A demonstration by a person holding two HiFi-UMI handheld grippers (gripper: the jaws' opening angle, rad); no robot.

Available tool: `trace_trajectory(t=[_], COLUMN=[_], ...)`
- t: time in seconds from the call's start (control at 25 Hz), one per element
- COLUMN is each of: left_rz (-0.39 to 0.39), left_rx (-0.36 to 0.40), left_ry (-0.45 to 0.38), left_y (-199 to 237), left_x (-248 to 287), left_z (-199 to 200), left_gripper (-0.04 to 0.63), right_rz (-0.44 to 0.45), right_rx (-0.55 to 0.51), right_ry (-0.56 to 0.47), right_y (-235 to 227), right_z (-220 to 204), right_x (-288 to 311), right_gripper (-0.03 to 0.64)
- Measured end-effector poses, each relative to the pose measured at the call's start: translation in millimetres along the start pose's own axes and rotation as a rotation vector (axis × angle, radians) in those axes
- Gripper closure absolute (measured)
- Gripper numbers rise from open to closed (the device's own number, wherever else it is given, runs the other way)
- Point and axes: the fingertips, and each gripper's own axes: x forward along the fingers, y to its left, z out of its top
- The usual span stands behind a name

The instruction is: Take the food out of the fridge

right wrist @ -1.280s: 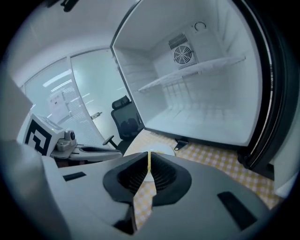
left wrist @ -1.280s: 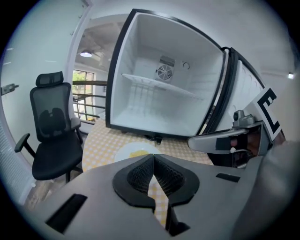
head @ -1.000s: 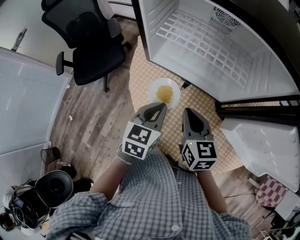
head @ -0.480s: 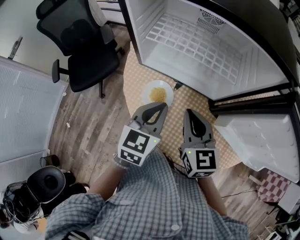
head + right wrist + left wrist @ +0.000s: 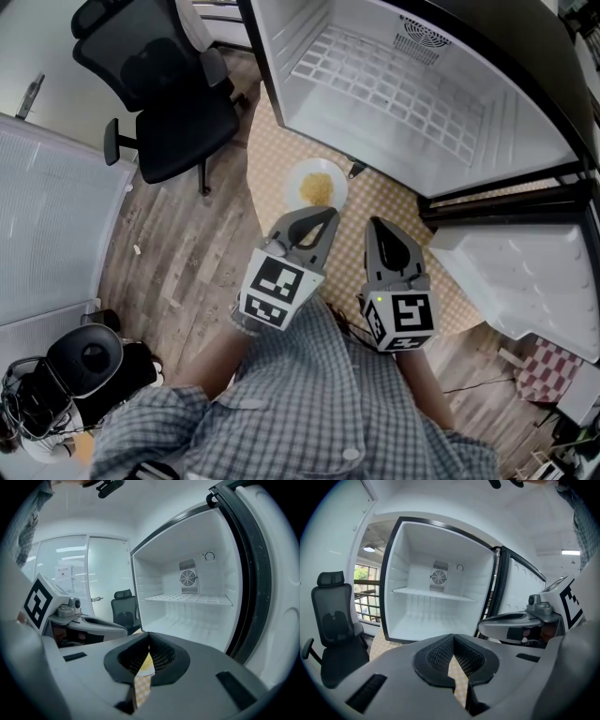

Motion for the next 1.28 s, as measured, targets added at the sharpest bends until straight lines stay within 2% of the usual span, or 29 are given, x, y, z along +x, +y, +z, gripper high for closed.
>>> trace_trajectory(t=[1.28], left_rz=[-0.006], left_rx=[-0.026], left_ry=[0.014], left_y=[3.7], left_x=[-3.8], left_z=[-7.1], left_gripper=[0.589], right_rz=[0.022], right_rx=[-0.019], right_ry=[0.041], right_y=[9.1], right_z=[-13.8], right_x=[4.0], right_gripper=[0.607])
